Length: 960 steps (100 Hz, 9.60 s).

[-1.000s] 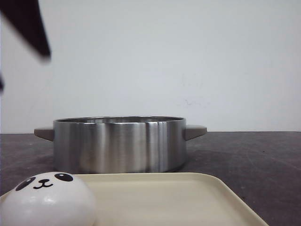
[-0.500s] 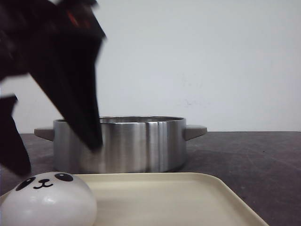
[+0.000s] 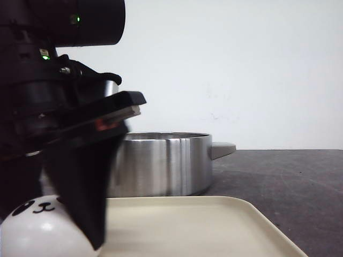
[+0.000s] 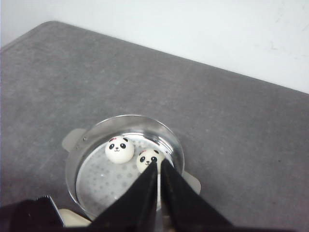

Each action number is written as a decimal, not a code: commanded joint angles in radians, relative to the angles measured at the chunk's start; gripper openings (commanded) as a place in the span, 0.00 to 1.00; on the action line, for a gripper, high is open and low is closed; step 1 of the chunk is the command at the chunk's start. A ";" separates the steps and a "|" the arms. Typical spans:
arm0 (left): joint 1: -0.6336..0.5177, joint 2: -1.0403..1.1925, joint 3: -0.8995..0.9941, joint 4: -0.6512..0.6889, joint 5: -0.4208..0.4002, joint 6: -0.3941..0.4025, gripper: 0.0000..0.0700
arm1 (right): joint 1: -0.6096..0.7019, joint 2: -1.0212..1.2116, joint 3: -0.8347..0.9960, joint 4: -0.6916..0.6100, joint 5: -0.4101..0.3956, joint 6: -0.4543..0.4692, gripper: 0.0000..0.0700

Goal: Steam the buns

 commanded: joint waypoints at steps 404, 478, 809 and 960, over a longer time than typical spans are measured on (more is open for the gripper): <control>0.299 -0.893 0.407 -0.335 -0.304 0.284 0.00 | 0.083 0.010 -0.308 0.597 0.002 -0.136 0.01; 0.299 -0.893 0.407 -0.335 -0.304 0.284 0.00 | -0.080 -0.147 -0.491 0.687 -0.083 -0.201 0.01; 0.756 -1.252 -0.420 0.457 -0.210 0.463 0.00 | -0.934 -1.155 -1.569 0.768 -0.449 -0.327 0.01; 0.961 -1.439 -0.779 0.443 -0.123 0.549 0.00 | -0.934 -1.155 -1.569 0.768 -0.449 -0.327 0.01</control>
